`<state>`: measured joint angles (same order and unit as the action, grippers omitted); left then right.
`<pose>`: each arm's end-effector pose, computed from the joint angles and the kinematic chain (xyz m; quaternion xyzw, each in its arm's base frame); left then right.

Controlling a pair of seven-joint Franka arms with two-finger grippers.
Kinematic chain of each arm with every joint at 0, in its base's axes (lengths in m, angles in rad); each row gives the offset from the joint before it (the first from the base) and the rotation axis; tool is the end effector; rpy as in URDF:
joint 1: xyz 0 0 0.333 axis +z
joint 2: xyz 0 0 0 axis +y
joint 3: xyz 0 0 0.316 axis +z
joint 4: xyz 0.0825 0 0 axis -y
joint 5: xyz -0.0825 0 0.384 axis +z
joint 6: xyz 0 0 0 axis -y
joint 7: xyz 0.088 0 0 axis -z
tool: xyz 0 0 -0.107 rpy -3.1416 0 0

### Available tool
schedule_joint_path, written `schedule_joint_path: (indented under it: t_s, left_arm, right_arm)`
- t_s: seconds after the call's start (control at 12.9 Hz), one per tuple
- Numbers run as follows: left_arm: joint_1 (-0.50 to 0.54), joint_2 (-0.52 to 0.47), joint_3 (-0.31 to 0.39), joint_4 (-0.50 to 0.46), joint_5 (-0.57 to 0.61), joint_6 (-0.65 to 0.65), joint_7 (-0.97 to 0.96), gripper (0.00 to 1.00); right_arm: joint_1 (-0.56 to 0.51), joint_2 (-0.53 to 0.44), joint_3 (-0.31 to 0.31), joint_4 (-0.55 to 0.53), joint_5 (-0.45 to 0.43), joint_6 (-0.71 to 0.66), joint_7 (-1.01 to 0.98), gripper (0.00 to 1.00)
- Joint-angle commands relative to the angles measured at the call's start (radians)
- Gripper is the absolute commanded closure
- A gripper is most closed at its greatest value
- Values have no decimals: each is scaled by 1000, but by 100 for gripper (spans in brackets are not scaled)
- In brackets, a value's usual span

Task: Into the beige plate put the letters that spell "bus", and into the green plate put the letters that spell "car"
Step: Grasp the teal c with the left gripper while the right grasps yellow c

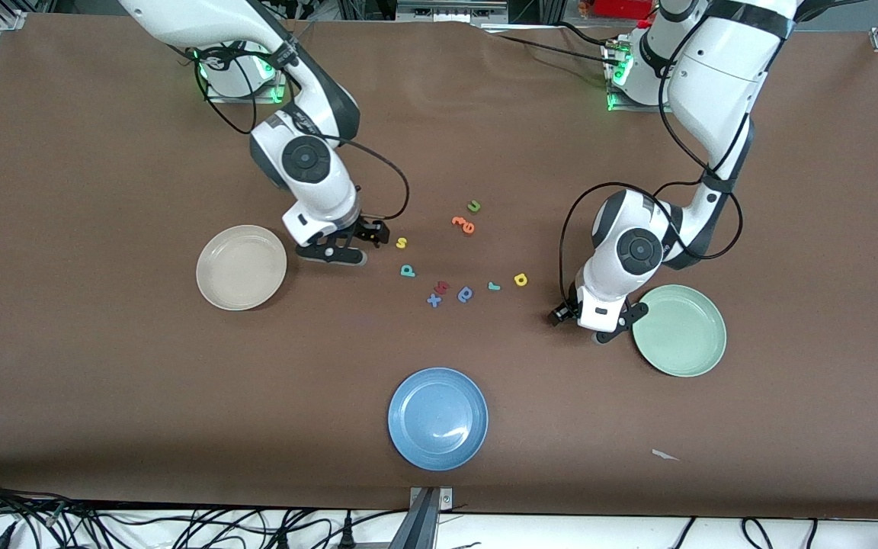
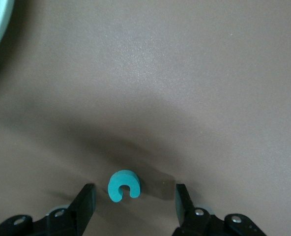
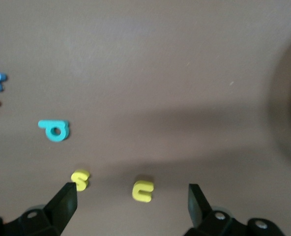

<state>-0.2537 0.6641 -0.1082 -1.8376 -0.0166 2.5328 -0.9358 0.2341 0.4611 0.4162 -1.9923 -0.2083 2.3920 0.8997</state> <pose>0.6066 -0.2252 0.1702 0.9528 0.3007 -0.0093 0.0406 0.4889 0.3599 0.2451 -0.9976 0.0662 0.0185 0.0104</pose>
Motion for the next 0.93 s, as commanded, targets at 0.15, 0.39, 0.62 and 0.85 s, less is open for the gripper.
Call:
schedule_joint_path:
  t_s: [0.15,0.39,0.62,0.85]
  left_arm:
    - [-7,-6,13,1,53,-25,-14,39]
    - [-9,-6,13,-3,55,-25,-15,44]
    - [-7,-8,13,-5,55,-26,-15,58]
    - [-7,-6,13,-5,55,-26,-15,68]
  right_arm:
    - [-6,4,-19,-160,-91,214,28,0]
    - [-2,22,-27,-187,-97,254,30,0]
    - [20,30,-27,-191,-105,268,80,0]
    - [27,37,-28,-195,-111,279,84,0]
